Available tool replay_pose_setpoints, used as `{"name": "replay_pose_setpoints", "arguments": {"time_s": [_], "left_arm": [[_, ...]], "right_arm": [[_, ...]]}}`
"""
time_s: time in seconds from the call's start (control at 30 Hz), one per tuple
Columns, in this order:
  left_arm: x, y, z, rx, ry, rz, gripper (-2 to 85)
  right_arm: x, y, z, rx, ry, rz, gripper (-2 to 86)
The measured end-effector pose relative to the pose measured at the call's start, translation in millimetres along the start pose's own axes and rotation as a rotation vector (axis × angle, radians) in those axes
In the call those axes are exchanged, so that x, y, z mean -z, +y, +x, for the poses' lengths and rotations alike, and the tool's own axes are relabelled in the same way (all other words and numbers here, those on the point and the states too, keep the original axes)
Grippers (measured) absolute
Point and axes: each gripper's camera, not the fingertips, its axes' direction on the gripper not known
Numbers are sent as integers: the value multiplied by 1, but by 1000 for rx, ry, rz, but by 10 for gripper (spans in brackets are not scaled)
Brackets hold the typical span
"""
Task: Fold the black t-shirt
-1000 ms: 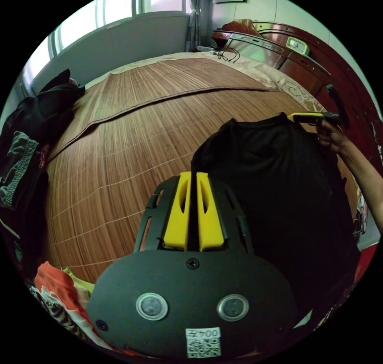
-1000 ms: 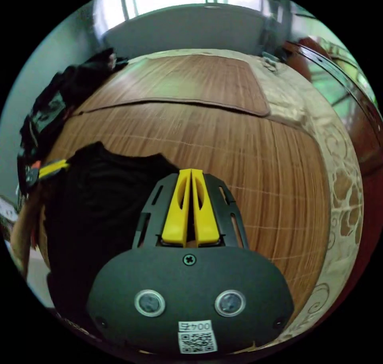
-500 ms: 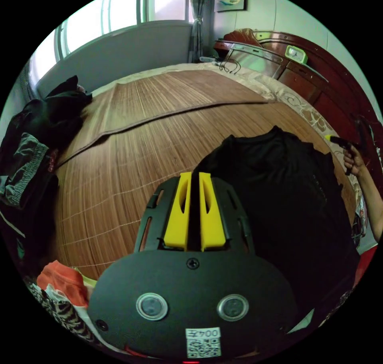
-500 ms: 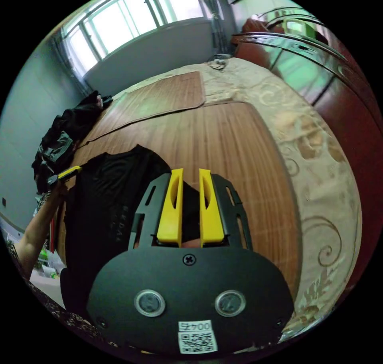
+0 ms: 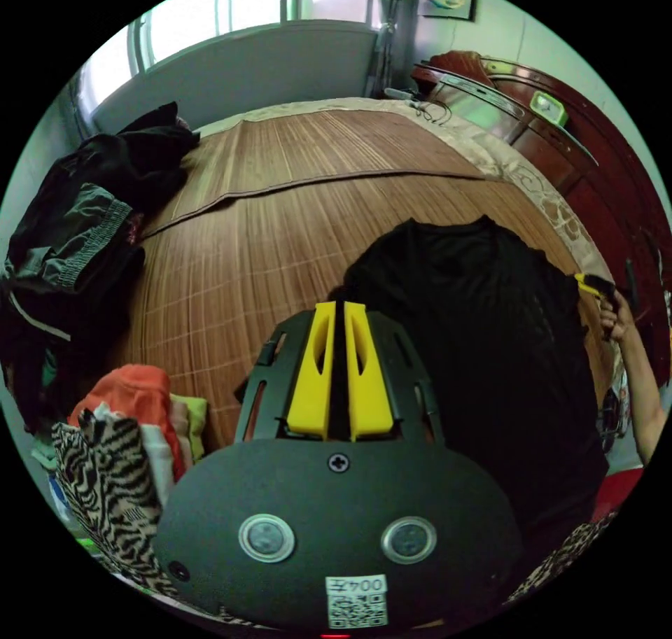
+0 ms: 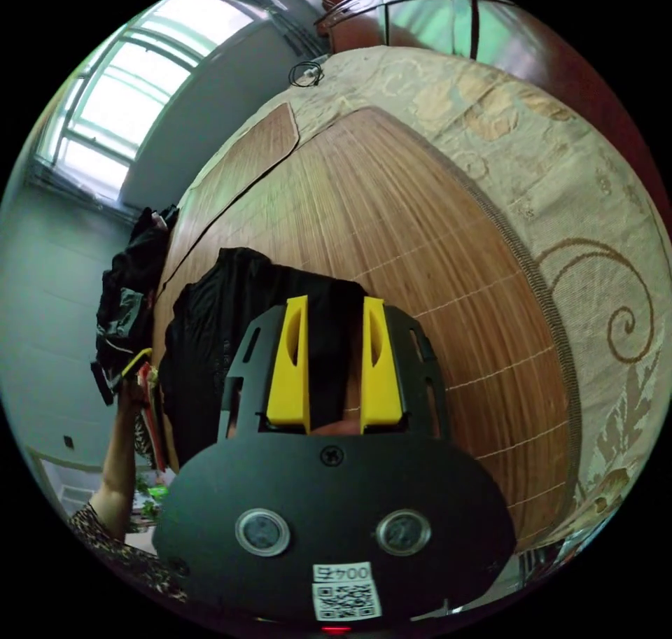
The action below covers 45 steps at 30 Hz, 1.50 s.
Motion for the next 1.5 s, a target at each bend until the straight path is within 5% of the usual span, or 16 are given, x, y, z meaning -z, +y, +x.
{"name": "replay_pose_setpoints", "arguments": {"time_s": [0.07, 0.27, 0.43, 0.73, 1.0, 1.13, 1.3, 1.5], "left_arm": [[9, 26, 18, -32, -8, -9, 14], [36, 110, 64, -103, -113, -86, 4], [67, 151, 59, 35, -67, -37, 2], [141, 206, 75, 129, -133, 94, 3], [194, 268, 110, 184, -323, 181, 3], [211, 297, 140, 136, -539, 259, 4], [211, 314, 150, 156, -550, 218, 4], [220, 322, 151, 179, -508, 190, 4]], "right_arm": [[-2, 8, 2, -39, 45, -23, 35], [19, 36, 20, -119, -151, 56, 13], [45, 50, -25, -24, -174, 118, 6], [72, 96, -238, 504, 336, 118, 5], [-14, 208, -393, 864, 825, 129, 7], [-68, 247, -429, 927, 837, 84, 18], [-78, 254, -436, 884, 795, 52, 70], [-7, 255, -401, 838, 430, 81, 134]]}}
